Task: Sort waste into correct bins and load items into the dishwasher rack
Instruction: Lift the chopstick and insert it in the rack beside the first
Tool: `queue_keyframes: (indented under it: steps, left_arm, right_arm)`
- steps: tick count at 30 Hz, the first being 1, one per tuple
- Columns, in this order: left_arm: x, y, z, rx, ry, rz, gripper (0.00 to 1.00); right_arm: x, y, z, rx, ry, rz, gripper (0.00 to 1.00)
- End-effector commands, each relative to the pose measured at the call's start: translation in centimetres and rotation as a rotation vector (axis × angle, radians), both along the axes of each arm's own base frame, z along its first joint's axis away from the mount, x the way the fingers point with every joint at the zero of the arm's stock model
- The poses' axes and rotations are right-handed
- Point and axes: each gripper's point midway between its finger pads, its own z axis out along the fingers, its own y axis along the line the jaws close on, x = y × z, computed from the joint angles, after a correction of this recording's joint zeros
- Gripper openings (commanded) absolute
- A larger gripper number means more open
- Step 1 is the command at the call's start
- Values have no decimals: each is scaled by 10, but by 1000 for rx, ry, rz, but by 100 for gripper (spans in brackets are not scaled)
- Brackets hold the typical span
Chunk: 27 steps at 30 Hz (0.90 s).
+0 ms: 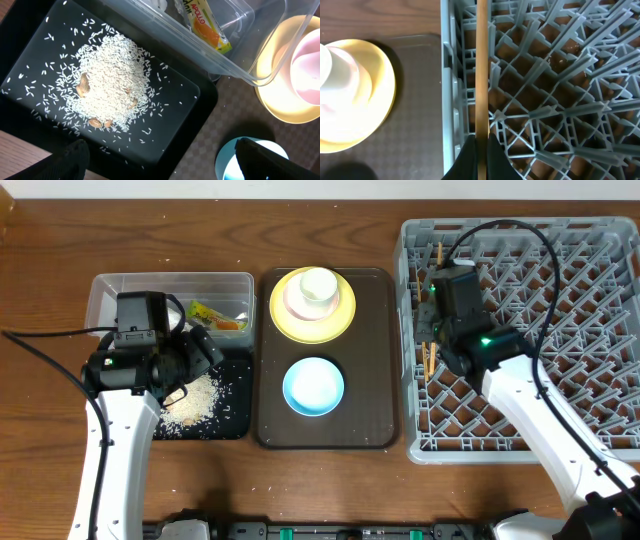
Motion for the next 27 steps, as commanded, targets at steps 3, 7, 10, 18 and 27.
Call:
queue_keyframes:
  steps: [3,7,10,18,27]
  left_arm:
    - [2,2,4,8,-10,1,96]
    - [2,2,4,7,-9,1,96]
    - [2,2,4,7,-9,1,96]
    - [2,2,4,8,-10,1,96]
    - [2,2,4,8,-10,1,96]
  right_arm:
    - [-1,1,0,21,13,29,1]
    - [0,2,-10,4,40,46,1]
    - [1,2,-24,-7,73,46,1]
    - [1,4,-48,-24,132,56,2]
    - [1,5,-48,-23,133,57,33]
